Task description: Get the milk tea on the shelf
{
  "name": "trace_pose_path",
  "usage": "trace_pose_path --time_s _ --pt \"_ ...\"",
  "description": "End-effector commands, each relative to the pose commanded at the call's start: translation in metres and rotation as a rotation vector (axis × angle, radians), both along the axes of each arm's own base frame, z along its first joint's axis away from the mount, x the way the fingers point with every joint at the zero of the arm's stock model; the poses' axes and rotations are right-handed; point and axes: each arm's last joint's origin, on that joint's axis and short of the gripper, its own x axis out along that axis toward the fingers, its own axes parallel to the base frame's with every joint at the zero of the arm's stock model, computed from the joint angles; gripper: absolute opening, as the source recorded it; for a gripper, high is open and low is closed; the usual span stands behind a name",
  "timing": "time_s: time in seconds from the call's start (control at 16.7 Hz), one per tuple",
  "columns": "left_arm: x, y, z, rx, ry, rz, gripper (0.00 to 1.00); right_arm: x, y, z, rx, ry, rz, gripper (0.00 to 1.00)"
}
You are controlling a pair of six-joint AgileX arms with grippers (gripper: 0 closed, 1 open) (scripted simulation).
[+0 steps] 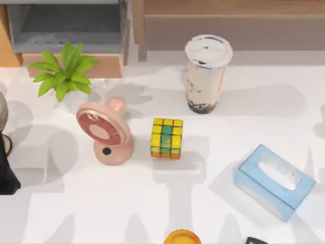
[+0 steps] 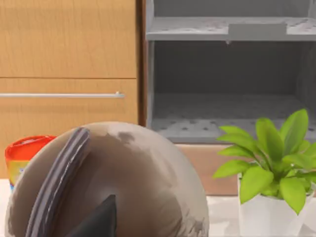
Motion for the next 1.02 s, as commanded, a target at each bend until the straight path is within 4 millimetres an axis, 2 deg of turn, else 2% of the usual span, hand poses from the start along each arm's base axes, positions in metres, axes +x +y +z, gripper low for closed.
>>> trace_pose_path --time_s 0.24,0.54,0.66,0.78,0.9,1.02 --pt "0.0 0.0 0.0 0.0 0.0 0.0 1.0 0.001 0.001 0.007 0.003 -0.017 -0.002 1.0" --pt "0.0 0.0 0.0 0.0 0.0 0.0 1.0 0.016 0.01 0.054 0.044 -0.102 -0.005 1.0" --pt "0.0 0.0 0.0 0.0 0.0 0.0 1.0 0.034 0.019 0.073 0.071 -0.107 -0.002 1.0" --pt "0.0 0.0 0.0 0.0 0.0 0.0 1.0 0.061 0.033 0.083 0.093 -0.078 0.001 1.0" --pt "0.0 0.0 0.0 0.0 0.0 0.0 1.0 0.094 0.055 0.081 0.104 -0.023 0.002 1.0" --pt "0.0 0.0 0.0 0.0 0.0 0.0 1.0 0.126 0.083 0.066 0.097 0.05 0.0 1.0"
